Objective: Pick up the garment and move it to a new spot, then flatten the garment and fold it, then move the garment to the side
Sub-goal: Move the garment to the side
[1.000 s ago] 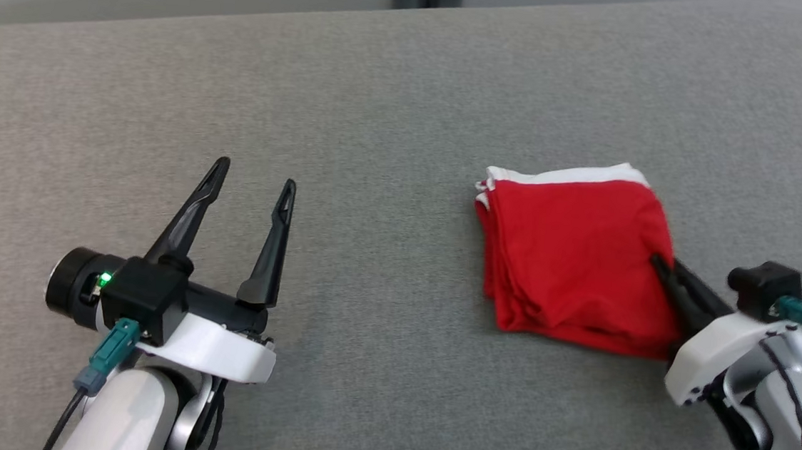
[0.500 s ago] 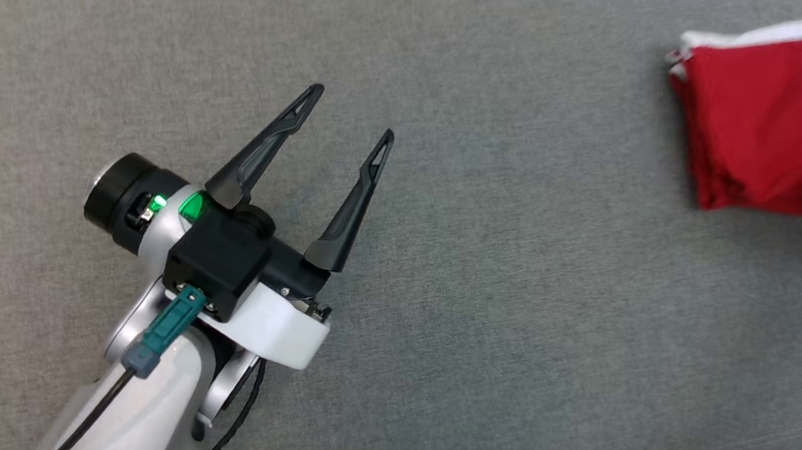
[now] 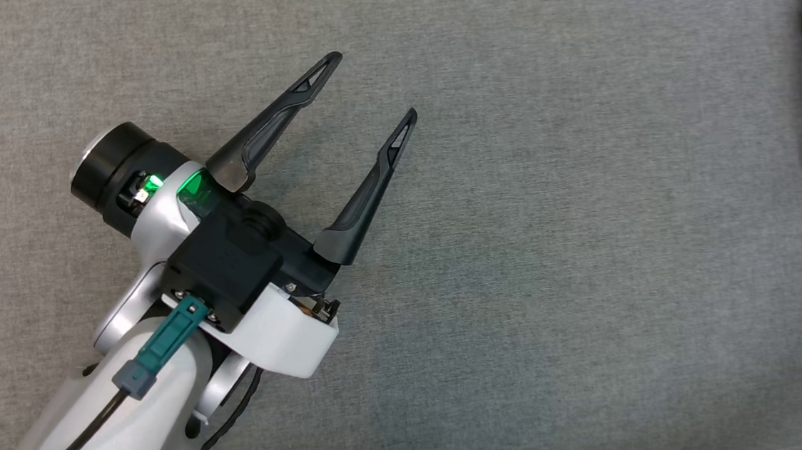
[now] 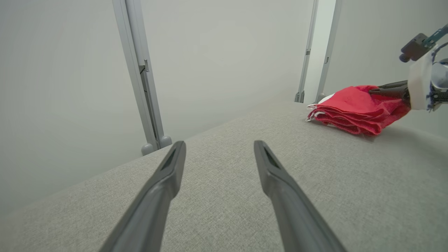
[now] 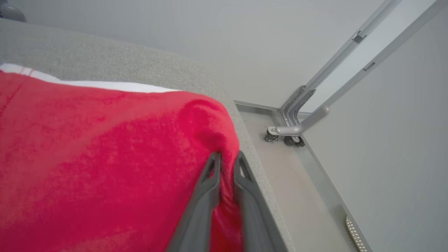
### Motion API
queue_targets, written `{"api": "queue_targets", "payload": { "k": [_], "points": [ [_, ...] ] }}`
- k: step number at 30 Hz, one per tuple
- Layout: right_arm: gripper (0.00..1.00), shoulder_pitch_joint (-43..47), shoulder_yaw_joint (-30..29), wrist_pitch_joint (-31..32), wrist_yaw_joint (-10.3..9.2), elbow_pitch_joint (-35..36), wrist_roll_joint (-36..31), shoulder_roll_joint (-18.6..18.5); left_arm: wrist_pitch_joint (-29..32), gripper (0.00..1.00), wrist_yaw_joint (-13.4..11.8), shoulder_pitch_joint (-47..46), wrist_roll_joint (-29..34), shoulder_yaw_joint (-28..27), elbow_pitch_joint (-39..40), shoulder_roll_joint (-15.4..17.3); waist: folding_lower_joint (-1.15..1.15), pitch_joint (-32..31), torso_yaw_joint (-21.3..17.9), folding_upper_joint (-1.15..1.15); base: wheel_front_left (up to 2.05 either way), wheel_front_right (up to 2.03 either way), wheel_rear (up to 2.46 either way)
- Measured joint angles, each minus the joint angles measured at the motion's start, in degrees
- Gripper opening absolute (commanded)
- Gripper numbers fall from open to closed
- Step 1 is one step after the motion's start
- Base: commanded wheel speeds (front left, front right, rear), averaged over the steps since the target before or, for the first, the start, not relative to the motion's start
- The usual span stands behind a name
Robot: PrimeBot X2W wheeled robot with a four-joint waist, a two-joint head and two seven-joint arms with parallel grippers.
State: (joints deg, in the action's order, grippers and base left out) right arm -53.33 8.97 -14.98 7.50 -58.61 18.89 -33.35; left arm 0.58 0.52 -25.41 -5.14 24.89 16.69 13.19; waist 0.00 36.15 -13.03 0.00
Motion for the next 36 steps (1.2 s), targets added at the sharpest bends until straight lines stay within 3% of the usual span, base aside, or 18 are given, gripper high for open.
{"api": "queue_targets", "payload": {
  "k": [6, 17, 26, 36],
  "points": [
    [1.0, 2.94, -7.84, -0.01, 0.0, 0.33, -3.25, 3.09, -0.37, 1.0, -0.58, 0.95, -0.93, -0.45, -0.97, 0.12, 0.0, -1.94, -1.3, 0.0, 0.0, 0.0, 0.0],
    [1.0, 20.37, -17.16, -0.01, 0.0, 18.97, -5.1, 15.91, -4.78, 1.0, -2.89, 8.59, -5.49, -2.83, -6.12, -0.22, 0.0, -10.47, -3.01, 0.0, 0.0, 0.0, 0.0],
    [1.0, 33.68, -16.28, -0.01, -0.01, 36.69, -5.43, 25.74, -7.37, 1.0, -5.45, 13.73, -8.25, -5.09, -8.7, -1.07, 0.0, -16.88, -0.54, 0.0, 0.0, 0.0, 0.0],
    [1.0, 40.75, -11.9, -0.02, -0.01, 49.14, -7.03, 29.16, -10.36, 1.0, -8.57, 17.21, -10.72, -8.48, -12.52, -1.89, 0.0, -20.12, 7.98, 0.0, 0.0, 0.0, 0.0]
  ]
}}
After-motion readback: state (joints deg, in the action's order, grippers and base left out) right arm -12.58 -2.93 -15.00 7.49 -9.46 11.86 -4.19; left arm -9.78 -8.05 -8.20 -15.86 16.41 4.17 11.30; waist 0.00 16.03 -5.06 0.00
